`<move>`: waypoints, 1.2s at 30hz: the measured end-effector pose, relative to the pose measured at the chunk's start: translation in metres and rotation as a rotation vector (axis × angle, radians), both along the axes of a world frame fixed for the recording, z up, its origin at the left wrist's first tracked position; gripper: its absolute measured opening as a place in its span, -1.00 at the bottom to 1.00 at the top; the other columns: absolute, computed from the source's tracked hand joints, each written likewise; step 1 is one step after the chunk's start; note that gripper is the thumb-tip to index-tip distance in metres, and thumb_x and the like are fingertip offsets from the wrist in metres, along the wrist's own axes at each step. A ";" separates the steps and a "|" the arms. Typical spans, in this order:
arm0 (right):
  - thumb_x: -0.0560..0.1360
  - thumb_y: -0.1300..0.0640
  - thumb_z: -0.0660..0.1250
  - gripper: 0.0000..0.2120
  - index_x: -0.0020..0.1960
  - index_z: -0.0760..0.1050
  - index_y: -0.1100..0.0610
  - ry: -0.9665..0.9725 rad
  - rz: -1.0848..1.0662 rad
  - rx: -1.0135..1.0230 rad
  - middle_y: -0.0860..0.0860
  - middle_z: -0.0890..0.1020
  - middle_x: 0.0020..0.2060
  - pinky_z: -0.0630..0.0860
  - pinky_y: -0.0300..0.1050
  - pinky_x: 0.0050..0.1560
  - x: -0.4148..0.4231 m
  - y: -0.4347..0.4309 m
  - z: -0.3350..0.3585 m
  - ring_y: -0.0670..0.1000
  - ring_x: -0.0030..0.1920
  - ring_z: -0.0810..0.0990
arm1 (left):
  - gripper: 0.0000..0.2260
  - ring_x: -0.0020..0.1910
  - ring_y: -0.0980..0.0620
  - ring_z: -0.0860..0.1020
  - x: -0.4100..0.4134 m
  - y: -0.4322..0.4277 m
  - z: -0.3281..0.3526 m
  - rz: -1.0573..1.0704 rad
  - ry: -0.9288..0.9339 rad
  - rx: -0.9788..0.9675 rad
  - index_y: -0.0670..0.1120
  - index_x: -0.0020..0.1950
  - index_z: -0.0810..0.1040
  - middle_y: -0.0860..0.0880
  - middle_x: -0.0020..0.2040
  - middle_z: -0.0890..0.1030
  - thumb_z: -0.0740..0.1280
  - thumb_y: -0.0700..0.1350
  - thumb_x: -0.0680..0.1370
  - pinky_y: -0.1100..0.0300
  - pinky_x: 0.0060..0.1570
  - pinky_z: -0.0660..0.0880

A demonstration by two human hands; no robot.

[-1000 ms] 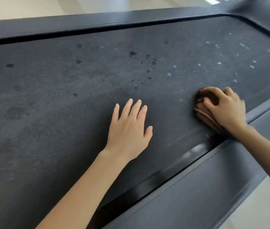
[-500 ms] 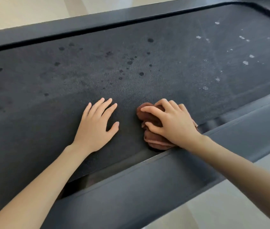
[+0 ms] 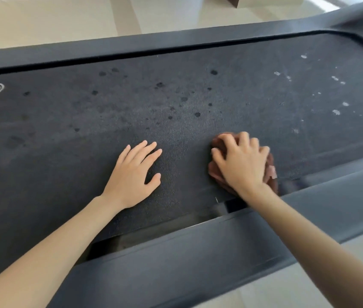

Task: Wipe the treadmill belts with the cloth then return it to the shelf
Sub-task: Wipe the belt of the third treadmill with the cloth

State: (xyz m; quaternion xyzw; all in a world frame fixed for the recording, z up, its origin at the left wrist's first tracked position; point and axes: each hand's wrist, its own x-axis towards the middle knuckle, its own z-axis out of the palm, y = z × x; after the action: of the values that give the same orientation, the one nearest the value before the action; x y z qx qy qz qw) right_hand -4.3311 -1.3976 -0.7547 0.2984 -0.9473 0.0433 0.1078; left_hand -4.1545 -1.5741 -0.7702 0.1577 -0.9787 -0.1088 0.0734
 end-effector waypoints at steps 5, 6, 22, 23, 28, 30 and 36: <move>0.51 -0.18 0.17 -0.66 0.20 0.49 -0.09 -0.025 0.418 -0.005 0.02 0.54 0.10 0.34 0.09 0.02 0.048 -0.035 -0.001 0.16 0.06 0.48 | -0.51 0.47 0.05 0.18 0.013 -0.023 0.002 -0.084 -0.035 -0.068 -0.05 0.43 0.34 0.00 0.45 0.32 0.09 0.11 0.54 0.06 0.46 0.02; 0.50 -0.21 0.15 -0.63 0.23 0.48 -0.11 -0.030 0.455 -0.006 -0.01 0.54 0.10 0.35 0.06 0.01 0.040 -0.032 0.000 0.14 0.07 0.47 | -0.50 0.46 0.06 0.21 0.020 -0.032 0.002 -0.076 -0.031 -0.073 -0.05 0.42 0.36 0.00 0.43 0.35 0.06 0.12 0.54 0.05 0.45 0.05; 0.50 -0.13 0.19 -0.70 0.12 0.51 -0.01 0.053 0.174 -0.105 0.01 0.56 0.05 0.32 0.02 -0.02 0.047 -0.116 -0.008 0.13 0.07 0.46 | -0.49 0.48 0.10 0.14 0.042 -0.062 -0.011 0.044 0.090 0.069 -0.09 0.46 0.29 0.01 0.48 0.25 0.21 0.06 0.54 0.07 0.48 0.02; 0.49 -0.12 0.20 -0.71 0.09 0.53 -0.01 0.071 0.275 -0.110 0.00 0.57 0.02 0.34 0.01 -0.05 0.065 -0.129 -0.009 0.10 0.04 0.48 | -0.47 0.48 0.11 0.13 0.042 -0.063 -0.010 0.049 0.083 0.071 -0.09 0.47 0.27 0.02 0.48 0.24 0.23 0.06 0.54 0.08 0.48 0.02; 0.49 -0.16 0.18 -0.68 0.14 0.53 -0.07 -0.010 0.487 -0.106 -0.07 0.59 0.03 0.37 0.01 -0.03 0.040 -0.117 -0.004 0.07 0.02 0.50 | -0.48 0.48 0.10 0.10 0.043 -0.064 -0.009 0.012 0.077 0.062 -0.10 0.47 0.27 0.00 0.49 0.23 0.22 0.07 0.55 0.09 0.47 -0.02; 0.50 -0.16 0.20 -0.70 0.16 0.52 -0.08 0.022 0.299 -0.110 -0.05 0.59 0.05 0.34 0.04 0.04 0.002 -0.086 -0.005 0.12 0.09 0.46 | -0.48 0.49 0.09 0.10 0.045 -0.063 -0.009 0.016 0.072 0.054 -0.11 0.47 0.26 -0.01 0.49 0.22 0.14 0.09 0.56 0.06 0.47 0.00; 0.51 -0.16 0.14 -0.59 0.23 0.46 0.03 -0.050 -0.475 -0.084 0.19 0.51 0.21 0.27 0.23 0.24 -0.088 -0.003 0.001 0.29 0.24 0.35 | -0.43 0.49 0.03 0.12 0.041 -0.061 -0.009 0.029 0.044 0.019 -0.14 0.46 0.27 -0.05 0.49 0.24 0.06 0.11 0.52 0.02 0.48 0.00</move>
State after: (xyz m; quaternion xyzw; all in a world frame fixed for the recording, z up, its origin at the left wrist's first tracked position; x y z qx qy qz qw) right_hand -4.4196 -1.4009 -0.7541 0.0611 -0.9907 0.0634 0.1037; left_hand -4.1135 -1.6355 -0.7794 0.1700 -0.9734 -0.1206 0.0949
